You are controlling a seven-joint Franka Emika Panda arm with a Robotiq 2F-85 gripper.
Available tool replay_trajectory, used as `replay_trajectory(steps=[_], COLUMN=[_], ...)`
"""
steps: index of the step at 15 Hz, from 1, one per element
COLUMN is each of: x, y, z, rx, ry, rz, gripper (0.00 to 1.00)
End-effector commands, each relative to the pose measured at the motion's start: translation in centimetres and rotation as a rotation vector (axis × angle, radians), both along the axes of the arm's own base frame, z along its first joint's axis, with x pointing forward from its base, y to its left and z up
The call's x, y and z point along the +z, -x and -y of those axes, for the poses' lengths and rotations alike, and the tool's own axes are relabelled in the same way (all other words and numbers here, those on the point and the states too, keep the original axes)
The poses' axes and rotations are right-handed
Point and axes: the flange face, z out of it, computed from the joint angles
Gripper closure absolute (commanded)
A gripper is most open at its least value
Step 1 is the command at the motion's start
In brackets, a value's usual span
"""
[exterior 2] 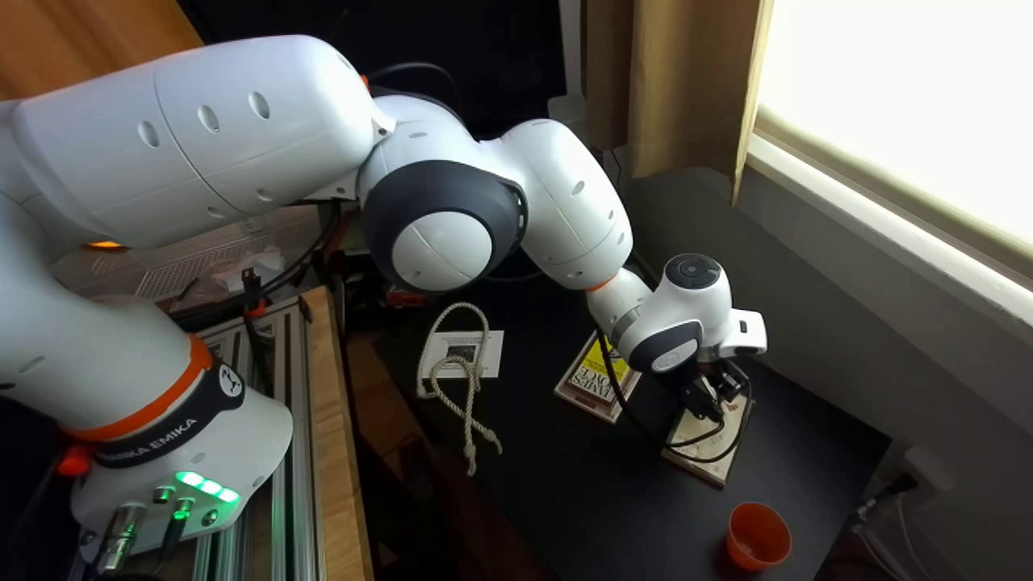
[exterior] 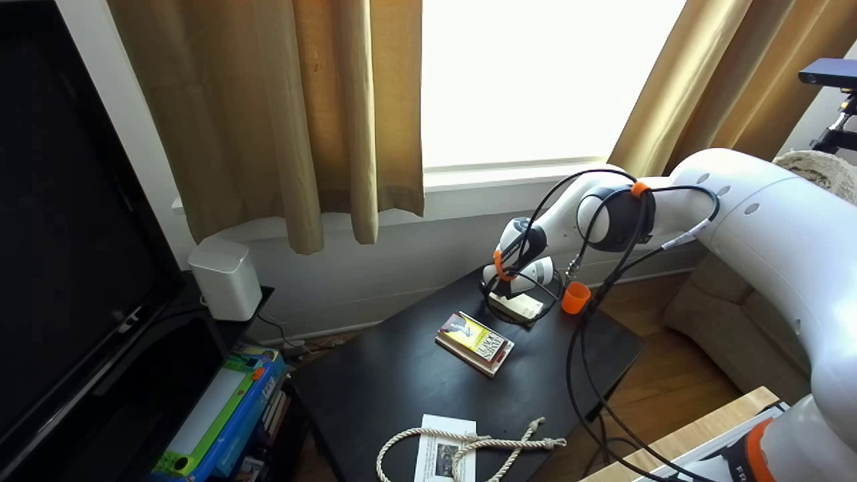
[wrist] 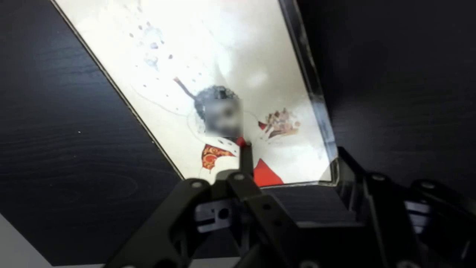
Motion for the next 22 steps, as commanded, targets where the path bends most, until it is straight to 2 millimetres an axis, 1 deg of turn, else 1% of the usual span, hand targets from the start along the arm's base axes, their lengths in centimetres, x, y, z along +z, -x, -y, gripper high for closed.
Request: replay_trajectory(steps=[1,3,4,5,12,15,18,22], x=[-0.4,-0.4,-0.4,-0.3,0.0,1.6,3.8,7.7], y=[0.4,0.4,0.4,0.4,-0.2,0.2,0.5,0.7], z=[0.2,0.3,0.3,0.3,0.6,0.9,1.7,2.3], rx=[-0.019,-0.020,-0.021,-0.021,-0.028,-0.032,-0.045,-0.066], ry=[0.013,0.015,0.015,0.016,0.010,-0.004,-0.012,-0.045], rz=[-0.019,-0.020,-0.019,-0.019,-0.037,-0.060,-0.062,-0.053], gripper=[0.75,0.89,0.97,1.00,1.00,1.00,1.00,1.00])
